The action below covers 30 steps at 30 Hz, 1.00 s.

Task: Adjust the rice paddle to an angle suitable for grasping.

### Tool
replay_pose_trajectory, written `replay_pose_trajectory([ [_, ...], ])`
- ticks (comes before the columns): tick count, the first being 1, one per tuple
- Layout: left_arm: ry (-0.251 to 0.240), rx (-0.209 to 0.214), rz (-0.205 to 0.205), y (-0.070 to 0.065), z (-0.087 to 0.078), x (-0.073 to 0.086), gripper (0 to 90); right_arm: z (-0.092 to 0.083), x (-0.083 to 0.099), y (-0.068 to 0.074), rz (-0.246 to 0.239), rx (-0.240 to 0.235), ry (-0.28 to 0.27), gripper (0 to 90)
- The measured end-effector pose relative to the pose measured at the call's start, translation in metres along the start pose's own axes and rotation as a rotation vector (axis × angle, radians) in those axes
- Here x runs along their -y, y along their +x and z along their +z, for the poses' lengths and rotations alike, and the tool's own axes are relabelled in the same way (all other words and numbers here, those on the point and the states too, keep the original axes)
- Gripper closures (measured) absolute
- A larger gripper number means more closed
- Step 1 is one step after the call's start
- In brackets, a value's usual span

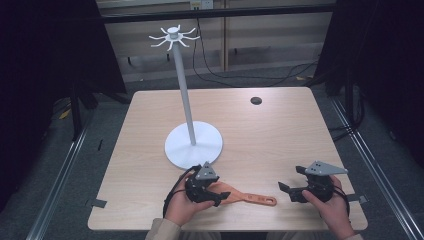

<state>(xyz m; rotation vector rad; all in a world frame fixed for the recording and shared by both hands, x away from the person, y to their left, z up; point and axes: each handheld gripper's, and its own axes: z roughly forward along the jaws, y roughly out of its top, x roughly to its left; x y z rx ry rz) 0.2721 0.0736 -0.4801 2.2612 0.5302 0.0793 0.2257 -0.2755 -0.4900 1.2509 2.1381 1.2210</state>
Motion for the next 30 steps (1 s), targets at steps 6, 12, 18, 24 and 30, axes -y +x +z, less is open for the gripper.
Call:
replay_pose_trajectory([
  [6, 0.019, 0.069, 0.080, -0.013, 0.013, -0.013, 69.1, -0.002, 0.000, -0.003, 0.022, 0.007, -0.011, 9.5],
  [12, 0.032, 0.088, 0.150, -0.020, 0.023, -0.021, 61.0, -0.003, 0.000, -0.004, 0.030, 0.008, -0.017, 9.5],
  [18, 0.072, 0.136, 0.195, -0.025, 0.035, -0.025, 55.2, -0.003, 0.001, -0.005, 0.029, 0.007, -0.017, 9.4],
  [24, 0.099, 0.136, 0.219, -0.026, 0.048, -0.029, 51.9, -0.005, 0.000, -0.006, 0.034, 0.014, -0.022, 9.4],
  [30, 0.121, 0.122, 0.230, -0.028, 0.055, -0.031, 57.3, -0.006, 0.000, -0.007, 0.042, 0.014, -0.025, 9.4],
])
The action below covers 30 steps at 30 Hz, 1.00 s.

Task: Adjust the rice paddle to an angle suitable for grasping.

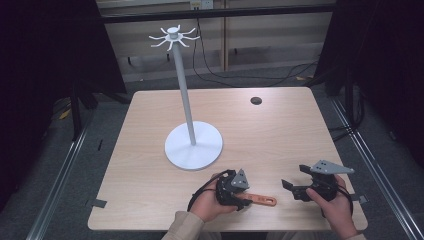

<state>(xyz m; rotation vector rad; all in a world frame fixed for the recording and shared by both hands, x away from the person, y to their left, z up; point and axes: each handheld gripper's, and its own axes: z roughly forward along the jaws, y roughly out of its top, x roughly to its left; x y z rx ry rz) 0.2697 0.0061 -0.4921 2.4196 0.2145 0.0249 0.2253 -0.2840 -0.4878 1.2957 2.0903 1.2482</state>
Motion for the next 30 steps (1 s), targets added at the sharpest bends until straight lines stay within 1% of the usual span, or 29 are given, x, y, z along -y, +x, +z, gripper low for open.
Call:
replay_pose_trajectory([
  [1, 0.028, 0.007, 0.003, 0.001, -0.003, -0.001, 59.7, 0.000, 0.000, 0.000, 0.000, -0.002, -0.002, 9.4],
  [2, 0.028, 0.007, 0.003, 0.001, -0.003, -0.001, 62.9, 0.000, 0.000, 0.000, 0.000, -0.002, -0.002, 9.4],
  [3, 0.035, 0.006, -0.004, 0.001, -0.004, -0.001, 62.9, 0.000, 0.000, 0.000, -0.002, -0.003, -0.001, 9.4],
  [4, 0.039, 0.001, -0.016, 0.002, -0.005, 0.000, 66.4, 0.000, 0.000, 0.000, -0.002, -0.003, 0.000, 9.4],
  [5, 0.053, 0.002, -0.037, 0.003, -0.009, 0.002, 67.0, 0.000, 0.000, 0.000, -0.006, -0.003, 0.001, 9.4],
  [6, 0.059, 0.001, -0.030, 0.004, -0.011, 0.004, 67.9, 0.000, 0.000, 0.000, -0.006, -0.002, 0.002, 9.3],
  [7, 0.069, -0.010, -0.041, 0.004, -0.013, 0.005, 68.1, 0.000, 0.000, 0.001, -0.007, -0.001, 0.000, 9.4],
  [8, 0.069, -0.010, -0.041, 0.004, -0.013, 0.005, 68.1, 0.000, 0.000, 0.001, -0.003, -0.002, 0.000, 9.4],
  [9, 0.074, -0.016, -0.060, 0.007, -0.019, 0.011, 68.1, 0.000, 0.000, 0.001, -0.002, -0.002, -0.001, 9.4],
  [10, 0.074, -0.016, -0.060, 0.007, -0.019, 0.011, 68.1, 0.000, 0.000, 0.001, -0.002, -0.002, -0.001, 9.4],
  [11, 0.081, -0.028, -0.083, 0.009, -0.025, 0.017, 68.1, 0.000, 0.000, 0.001, -0.002, -0.001, 0.000, 9.4],
  [13, 0.088, -0.034, -0.090, 0.011, -0.028, 0.019, 68.1, 0.000, 0.000, 0.001, -0.002, -0.001, -0.002, 9.4],
  [14, 0.098, -0.050, -0.105, 0.012, -0.031, 0.021, 68.1, 0.001, 0.000, 0.002, -0.007, -0.002, -0.001, 9.4],
  [15, 0.107, -0.051, -0.120, 0.013, -0.034, 0.024, 68.1, 0.001, 0.000, 0.002, -0.007, -0.002, -0.001, 9.4],
  [16, 0.129, -0.059, -0.128, 0.016, -0.039, 0.026, 68.0, 0.001, -0.001, 0.002, -0.005, -0.004, -0.001, 9.3],
  [17, 0.144, -0.064, -0.130, 0.018, -0.041, 0.027, 68.0, 0.001, -0.001, 0.003, -0.006, -0.005, 0.001, 9.3],
  [18, 0.144, -0.064, -0.130, 0.018, -0.041, 0.027, 67.9, 0.002, -0.001, 0.003, -0.008, -0.006, 0.001, 9.3],
  [19, 0.169, -0.058, -0.136, 0.021, -0.044, 0.028, 67.7, 0.002, -0.001, 0.003, -0.011, -0.004, 0.002, 9.3],
  [20, 0.166, -0.061, -0.156, 0.020, -0.044, 0.028, 67.6, 0.002, -0.001, 0.003, -0.012, -0.006, 0.001, 9.2],
  [23, 0.196, -0.064, -0.171, 0.022, -0.044, 0.026, 67.4, 0.002, -0.001, 0.004, -0.005, -0.007, 0.001, 9.3],
  [24, 0.205, -0.063, -0.172, 0.023, -0.044, 0.025, 67.2, 0.002, -0.001, 0.003, -0.010, -0.006, 0.002, 9.2],
  [25, 0.223, -0.068, -0.165, 0.023, -0.044, 0.023, 67.1, 0.002, -0.001, 0.003, -0.008, -0.006, 0.002, 9.2],
  [26, 0.223, -0.068, -0.165, 0.023, -0.044, 0.023, 66.8, 0.002, -0.001, 0.003, -0.008, -0.006, 0.002, 9.2],
  [27, 0.250, -0.074, -0.157, 0.024, -0.043, 0.020, 66.4, 0.002, -0.001, 0.003, -0.008, -0.007, 0.001, 9.2],
  [28, 0.262, -0.074, -0.154, 0.024, -0.042, 0.018, 65.7, 0.002, -0.001, 0.003, -0.003, -0.008, 0.000, 9.2],
  [30, 0.274, -0.077, -0.164, 0.024, -0.041, 0.016, 64.1, 0.001, -0.001, 0.003, -0.002, -0.004, 0.000, 9.2],
])
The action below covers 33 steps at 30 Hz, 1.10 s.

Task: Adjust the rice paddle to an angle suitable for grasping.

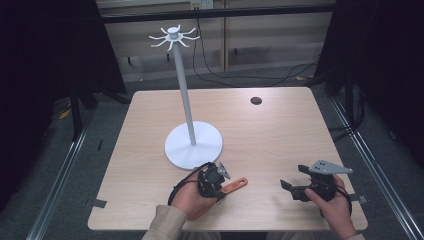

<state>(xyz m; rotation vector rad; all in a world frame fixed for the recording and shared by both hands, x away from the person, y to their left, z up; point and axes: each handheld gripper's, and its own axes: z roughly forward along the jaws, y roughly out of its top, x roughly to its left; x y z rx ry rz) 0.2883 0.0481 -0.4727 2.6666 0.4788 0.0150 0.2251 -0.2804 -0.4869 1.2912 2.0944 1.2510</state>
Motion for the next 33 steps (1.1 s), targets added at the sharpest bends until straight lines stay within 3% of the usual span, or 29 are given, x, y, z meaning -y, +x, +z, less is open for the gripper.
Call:
replay_pose_trajectory([
  [2, 0.017, -0.002, 0.012, 0.000, 0.000, -0.001, 64.1, 0.000, 0.000, 0.000, 0.002, -0.002, 0.000, 9.2],
  [8, 0.044, -0.015, -0.012, -0.002, 0.002, -0.009, 63.4, 0.000, 0.000, 0.000, 0.000, -0.006, -0.003, 9.2],
  [11, 0.091, -0.023, 0.010, -0.002, 0.003, -0.016, 61.9, 0.000, 0.000, 0.000, -0.002, -0.006, -0.002, 9.2],
  [13, 0.088, -0.022, -0.006, -0.003, 0.004, -0.017, 62.9, 0.000, -0.001, 0.001, -0.003, -0.006, -0.003, 9.2],
  [14, 0.103, -0.016, -0.003, -0.003, 0.004, -0.018, 64.4, 0.000, -0.001, 0.001, -0.004, -0.007, -0.003, 9.2],
  [15, 0.131, -0.010, 0.025, -0.001, 0.004, -0.021, 65.3, 0.001, 0.000, 0.001, -0.005, -0.007, -0.001, 9.2],
  [21, 0.137, -0.010, 0.000, -0.002, 0.006, -0.024, 66.1, 0.001, -0.001, 0.001, -0.008, -0.006, 0.003, 9.2],
  [26, 0.165, -0.010, 0.016, -0.002, 0.005, -0.027, 66.3, 0.001, -0.001, 0.001, -0.004, -0.007, 0.000, 9.2],
  [33, 0.148, -0.021, 0.009, -0.002, 0.005, -0.025, 66.4, 0.001, -0.001, 0.001, -0.003, -0.006, -0.001, 9.1],
])
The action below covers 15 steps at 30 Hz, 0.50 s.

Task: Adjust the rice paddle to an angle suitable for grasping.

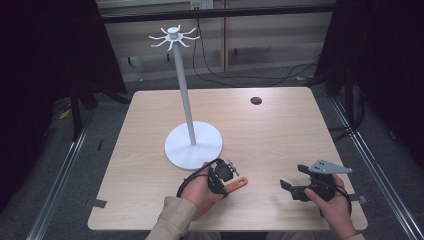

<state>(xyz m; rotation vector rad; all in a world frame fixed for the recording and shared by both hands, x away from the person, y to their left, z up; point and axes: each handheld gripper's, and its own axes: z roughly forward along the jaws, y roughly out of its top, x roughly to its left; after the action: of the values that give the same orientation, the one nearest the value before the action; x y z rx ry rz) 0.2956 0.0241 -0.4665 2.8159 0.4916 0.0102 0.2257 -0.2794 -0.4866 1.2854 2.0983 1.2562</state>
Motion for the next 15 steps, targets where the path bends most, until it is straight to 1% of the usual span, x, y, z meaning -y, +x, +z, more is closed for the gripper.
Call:
replay_pose_trajectory([
  [1, -0.027, -0.010, -0.014, -0.001, 0.001, 0.001, 66.4, 0.000, 0.000, 0.000, 0.000, 0.001, 0.001, 9.1],
  [2, -0.030, 0.006, -0.013, 0.001, -0.001, 0.001, 66.3, 0.000, 0.000, 0.000, -0.001, -0.001, 0.000, 9.1],
  [3, -0.052, 0.014, -0.034, 0.002, -0.002, 0.002, 66.4, 0.000, 0.000, 0.000, -0.001, -0.001, -0.001, 9.1],
  [4, -0.075, 0.013, -0.054, 0.002, -0.003, 0.003, 66.4, 0.000, 0.000, -0.001, -0.002, -0.002, -0.003, 9.1],
  [5, -0.075, 0.013, -0.054, 0.002, -0.003, 0.003, 66.4, 0.000, 0.000, -0.001, -0.002, -0.002, -0.003, 9.1],
  [6, -0.099, 0.011, -0.052, 0.005, -0.007, 0.005, 66.3, 0.000, 0.000, -0.001, 0.000, -0.001, -0.006, 9.0],
  [7, -0.099, 0.011, -0.052, 0.005, -0.007, 0.005, 66.4, 0.000, 0.000, -0.002, 0.001, 0.001, -0.007, 9.0],
  [8, -0.129, 0.010, -0.063, 0.007, -0.013, 0.008, 66.4, 0.000, 0.000, -0.002, 0.001, 0.002, -0.007, 8.9],
  [9, -0.129, 0.010, -0.063, 0.007, -0.013, 0.008, 66.4, -0.001, 0.000, -0.002, 0.001, 0.002, -0.007, 8.9],
  [10, -0.186, 0.001, -0.089, 0.009, -0.019, 0.013, 66.4, -0.001, 0.000, -0.002, 0.003, 0.002, -0.008, 8.7],
  [11, -0.186, 0.001, -0.089, 0.009, -0.019, 0.013, 66.4, -0.001, 0.000, -0.002, 0.003, 0.002, -0.008, 8.7],
  [12, -0.239, -0.011, -0.104, 0.012, -0.026, 0.019, 66.4, 0.000, 0.000, -0.001, 0.003, 0.002, -0.010, 8.5],
  [13, -0.239, -0.011, -0.104, 0.012, -0.026, 0.019, 66.4, 0.000, 0.000, -0.001, 0.003, 0.002, -0.010, 8.5],
  [15, -0.291, -0.034, -0.114, 0.015, -0.034, 0.025, 66.4, 0.000, 0.000, -0.001, 0.002, -0.002, -0.009, 8.2],
])
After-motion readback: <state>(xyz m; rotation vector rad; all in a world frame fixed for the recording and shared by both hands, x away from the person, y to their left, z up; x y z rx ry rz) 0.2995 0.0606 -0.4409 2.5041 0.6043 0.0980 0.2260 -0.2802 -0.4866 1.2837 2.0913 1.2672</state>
